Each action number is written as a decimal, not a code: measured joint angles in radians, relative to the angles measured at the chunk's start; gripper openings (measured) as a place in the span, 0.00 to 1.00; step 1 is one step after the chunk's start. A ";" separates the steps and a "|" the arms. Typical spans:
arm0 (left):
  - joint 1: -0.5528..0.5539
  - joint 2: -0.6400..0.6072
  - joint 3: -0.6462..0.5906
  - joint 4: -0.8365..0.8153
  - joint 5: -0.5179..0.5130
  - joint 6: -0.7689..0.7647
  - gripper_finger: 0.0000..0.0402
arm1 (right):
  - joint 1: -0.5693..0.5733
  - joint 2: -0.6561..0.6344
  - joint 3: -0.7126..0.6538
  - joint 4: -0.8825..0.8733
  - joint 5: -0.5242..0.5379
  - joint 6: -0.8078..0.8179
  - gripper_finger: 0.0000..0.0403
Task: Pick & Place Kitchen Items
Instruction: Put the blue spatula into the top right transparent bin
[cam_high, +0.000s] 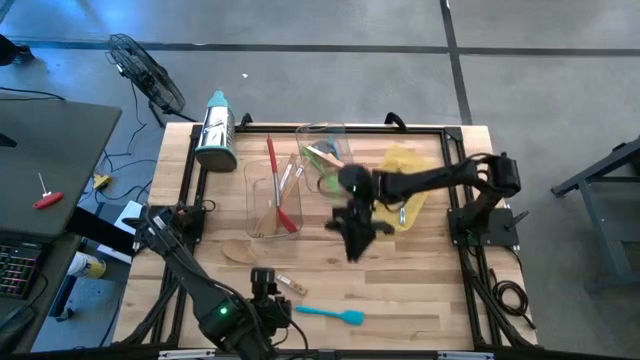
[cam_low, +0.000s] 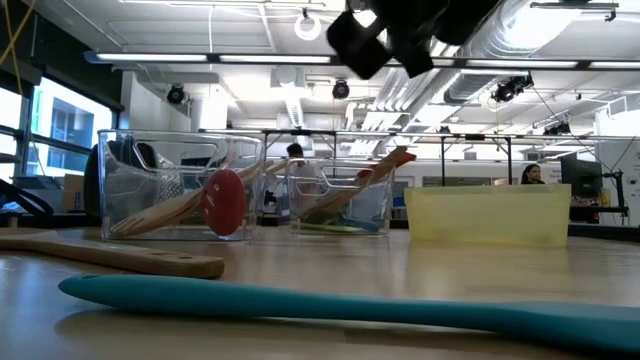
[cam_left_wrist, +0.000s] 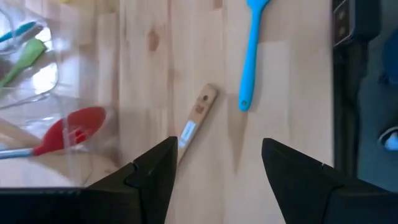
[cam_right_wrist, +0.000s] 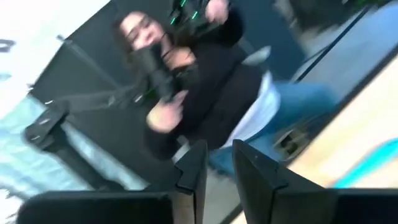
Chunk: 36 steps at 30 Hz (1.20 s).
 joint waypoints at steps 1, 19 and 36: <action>0.000 0.000 -0.008 0.024 0.001 -0.003 0.57 | 0.032 0.000 -0.001 -0.015 0.001 0.010 0.17; 0.000 -0.001 -0.211 0.485 0.141 0.133 0.57 | 0.503 0.000 -0.001 -0.116 0.322 0.071 0.11; 0.000 0.000 -0.218 0.518 0.079 0.055 0.57 | 0.545 0.000 -0.001 -0.135 0.548 -0.067 0.11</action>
